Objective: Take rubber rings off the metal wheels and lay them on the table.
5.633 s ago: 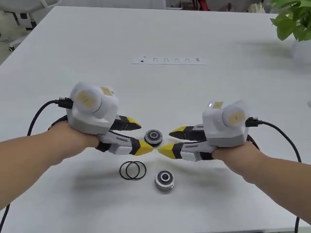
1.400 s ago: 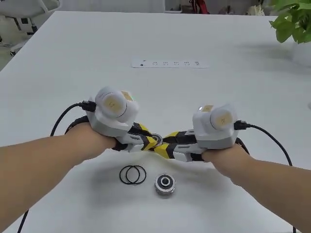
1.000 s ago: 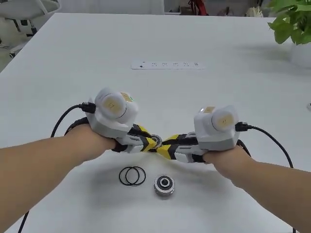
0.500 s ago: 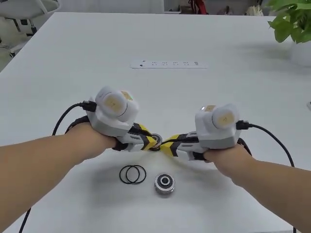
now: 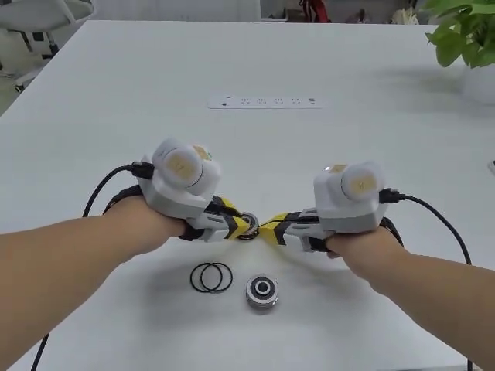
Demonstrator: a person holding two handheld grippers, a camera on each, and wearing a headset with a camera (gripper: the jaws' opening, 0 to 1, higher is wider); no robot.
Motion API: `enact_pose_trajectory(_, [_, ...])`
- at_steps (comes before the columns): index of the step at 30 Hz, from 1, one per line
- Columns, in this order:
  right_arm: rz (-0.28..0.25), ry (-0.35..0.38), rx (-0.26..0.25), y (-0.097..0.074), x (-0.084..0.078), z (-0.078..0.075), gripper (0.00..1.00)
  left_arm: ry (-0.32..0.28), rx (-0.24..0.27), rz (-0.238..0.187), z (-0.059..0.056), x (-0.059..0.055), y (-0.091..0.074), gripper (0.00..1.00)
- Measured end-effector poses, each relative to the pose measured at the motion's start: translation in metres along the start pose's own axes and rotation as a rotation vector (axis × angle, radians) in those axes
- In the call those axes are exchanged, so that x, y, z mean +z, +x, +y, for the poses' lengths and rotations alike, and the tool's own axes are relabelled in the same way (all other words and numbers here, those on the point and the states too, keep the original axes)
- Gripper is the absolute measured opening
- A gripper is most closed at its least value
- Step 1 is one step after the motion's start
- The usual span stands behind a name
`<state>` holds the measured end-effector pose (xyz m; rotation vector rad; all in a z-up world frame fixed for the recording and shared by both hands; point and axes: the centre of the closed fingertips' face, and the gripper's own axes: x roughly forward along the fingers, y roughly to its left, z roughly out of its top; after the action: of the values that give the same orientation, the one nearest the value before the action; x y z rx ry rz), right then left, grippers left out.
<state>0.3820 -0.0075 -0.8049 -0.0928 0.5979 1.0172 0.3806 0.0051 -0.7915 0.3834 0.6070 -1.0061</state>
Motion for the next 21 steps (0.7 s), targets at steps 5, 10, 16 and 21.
enact_pose_trajectory(5, [-0.009,0.030,-0.007,-0.0010,0.0005,-0.0012,0.00,0.003,0.003,0.002,0.0000,0.0000,-0.0001,0.12])
enact_pose_trajectory(10, [-0.011,0.042,-0.017,-0.0012,0.0014,-0.0023,0.00,0.003,0.004,0.004,0.0004,-0.0002,0.0000,0.12])
enact_pose_trajectory(16, [-0.069,0.145,-0.026,-0.0033,0.0099,-0.0064,0.00,0.003,0.006,0.004,0.0018,-0.0009,0.0009,0.11])
enact_pose_trajectory(21, [-0.065,0.155,-0.030,-0.0028,0.0096,-0.0054,0.00,0.005,0.007,0.005,0.0015,-0.0009,0.0010,0.11])
